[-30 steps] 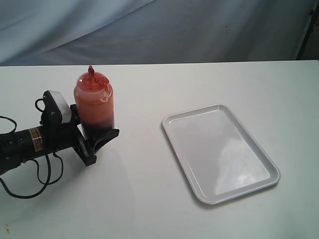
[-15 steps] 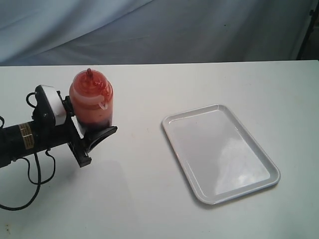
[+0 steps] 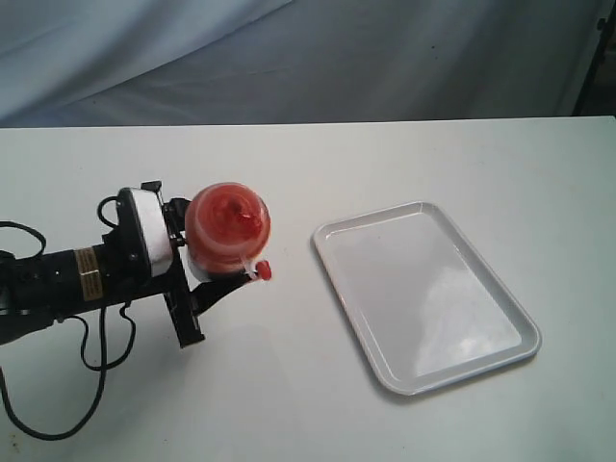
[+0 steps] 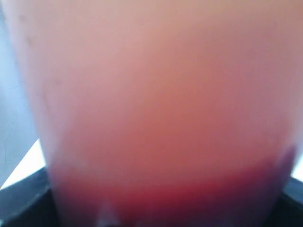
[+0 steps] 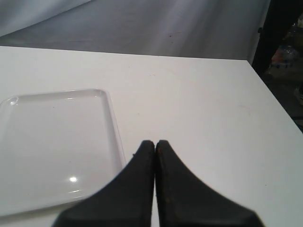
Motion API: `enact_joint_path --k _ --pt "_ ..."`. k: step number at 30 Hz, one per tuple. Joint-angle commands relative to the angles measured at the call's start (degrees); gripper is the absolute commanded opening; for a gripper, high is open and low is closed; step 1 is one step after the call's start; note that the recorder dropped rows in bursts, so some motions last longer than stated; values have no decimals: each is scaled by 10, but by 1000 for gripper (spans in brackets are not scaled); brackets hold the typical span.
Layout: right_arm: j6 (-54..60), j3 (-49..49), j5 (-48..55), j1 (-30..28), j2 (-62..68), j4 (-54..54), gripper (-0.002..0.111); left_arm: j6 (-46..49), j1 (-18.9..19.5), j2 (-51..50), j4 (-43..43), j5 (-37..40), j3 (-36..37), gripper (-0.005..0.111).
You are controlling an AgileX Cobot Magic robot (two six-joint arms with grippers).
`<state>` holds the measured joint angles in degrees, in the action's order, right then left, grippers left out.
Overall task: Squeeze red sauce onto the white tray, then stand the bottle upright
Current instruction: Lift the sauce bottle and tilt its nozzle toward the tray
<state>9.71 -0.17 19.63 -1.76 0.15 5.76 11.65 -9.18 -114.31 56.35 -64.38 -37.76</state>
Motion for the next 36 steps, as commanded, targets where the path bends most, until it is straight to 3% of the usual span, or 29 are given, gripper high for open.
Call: enact_joint_path --k 1,16,20,21,25,36 --pt "3 2 0 -1 -1 -2 0 36 -39 11 -53 -14 1 0" --pt "5 2 -30 -1 -1 4 0 52 -44 11 -79 -14 1 0" --pt "-14 2 -134 -1 -1 160 0 53 -44 11 -79 -14 1 0" --pt "-23 2 -180 -1 -1 255 0 53 -44 11 -79 -14 1 0" --pt "-27 2 -196 -1 -1 442 0 53 -44 11 -79 -14 1 0" --pt "-27 2 -196 -1 -1 467 0 53 -44 11 -79 -14 1 0"
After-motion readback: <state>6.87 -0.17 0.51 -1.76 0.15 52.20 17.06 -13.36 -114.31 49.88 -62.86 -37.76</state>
